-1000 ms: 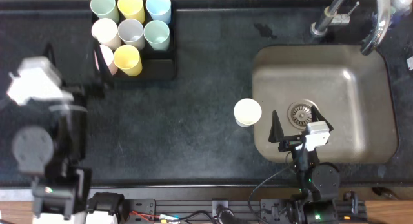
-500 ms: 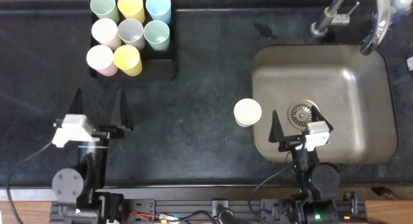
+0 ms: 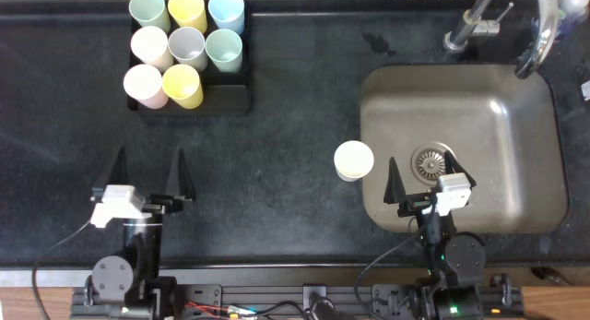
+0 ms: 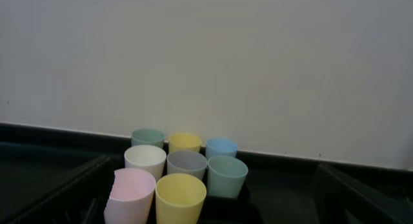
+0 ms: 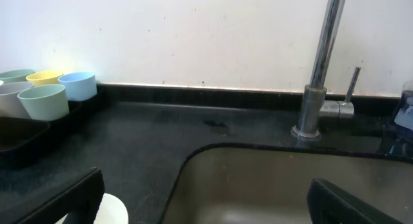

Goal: Store Cups

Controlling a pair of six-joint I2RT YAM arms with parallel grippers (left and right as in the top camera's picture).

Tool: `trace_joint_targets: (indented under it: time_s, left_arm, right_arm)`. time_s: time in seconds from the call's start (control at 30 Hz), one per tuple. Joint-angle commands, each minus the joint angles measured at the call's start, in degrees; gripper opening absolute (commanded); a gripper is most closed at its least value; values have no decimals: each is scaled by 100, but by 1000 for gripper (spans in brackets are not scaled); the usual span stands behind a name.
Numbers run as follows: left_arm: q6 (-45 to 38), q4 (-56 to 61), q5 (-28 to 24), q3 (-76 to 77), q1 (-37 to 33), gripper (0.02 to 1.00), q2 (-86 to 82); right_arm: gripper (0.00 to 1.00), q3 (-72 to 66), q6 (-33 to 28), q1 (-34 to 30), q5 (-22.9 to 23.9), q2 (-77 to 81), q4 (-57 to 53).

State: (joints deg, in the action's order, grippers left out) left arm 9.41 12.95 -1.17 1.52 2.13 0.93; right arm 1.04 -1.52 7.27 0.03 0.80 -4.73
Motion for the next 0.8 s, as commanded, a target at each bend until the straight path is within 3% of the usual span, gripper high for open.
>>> trace_joint_targets:
  time_s: [0.03, 0.4, 0.8]
  left_arm:
    - [28, -334, -94, -107, -20, 1000, -81]
    - [133, -1803, -92, -107, -20, 1000, -81]
    - [133, -1777, -26, -107, -20, 1000, -79]
  right_arm:
    - [996, -76, 24, 31, 2, -55, 31]
    - [998, -76, 24, 31, 2, -55, 31]
    - [996, -76, 24, 31, 2, -55, 31]
